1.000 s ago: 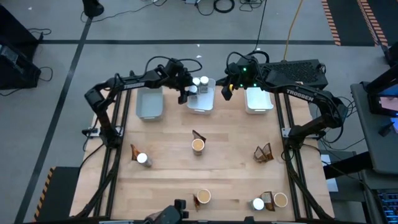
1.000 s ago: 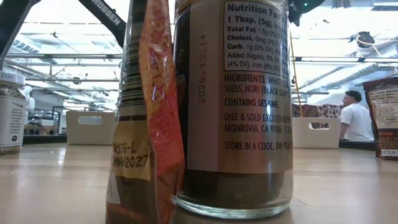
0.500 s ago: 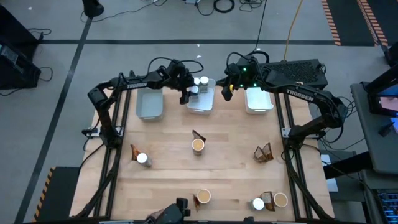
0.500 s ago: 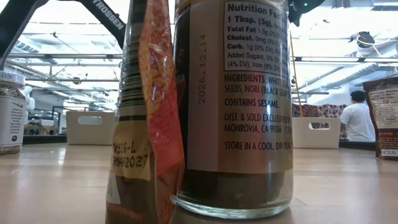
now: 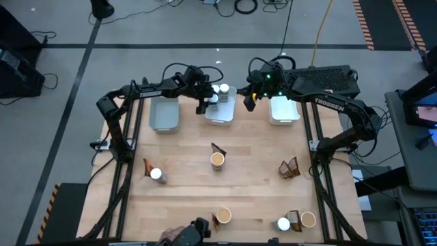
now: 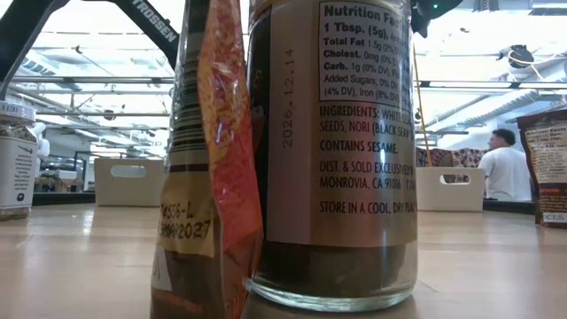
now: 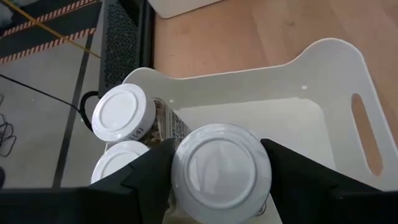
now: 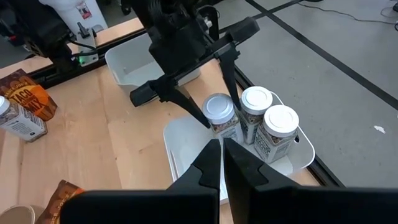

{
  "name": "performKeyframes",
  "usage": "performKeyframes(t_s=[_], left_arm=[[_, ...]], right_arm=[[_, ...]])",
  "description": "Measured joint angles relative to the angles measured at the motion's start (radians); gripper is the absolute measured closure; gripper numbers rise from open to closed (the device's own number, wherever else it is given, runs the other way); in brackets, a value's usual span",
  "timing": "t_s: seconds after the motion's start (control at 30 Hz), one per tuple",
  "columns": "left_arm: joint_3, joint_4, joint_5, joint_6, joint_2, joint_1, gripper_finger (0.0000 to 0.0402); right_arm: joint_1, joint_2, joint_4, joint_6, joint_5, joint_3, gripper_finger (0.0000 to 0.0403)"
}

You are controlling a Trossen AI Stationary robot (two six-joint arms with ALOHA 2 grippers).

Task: Sort spices by type
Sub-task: Put the white seasoning bottle into the left white bin

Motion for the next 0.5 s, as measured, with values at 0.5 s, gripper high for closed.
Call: performKeyframes(t_s=[0.5], left_arm=[[0.000, -0.036, -0.093, -0.001, 0.000, -0.005, 0.0164]], right_arm=[[0.000, 0.000, -0.002, 0.000, 0.000, 0.000, 0.0403]])
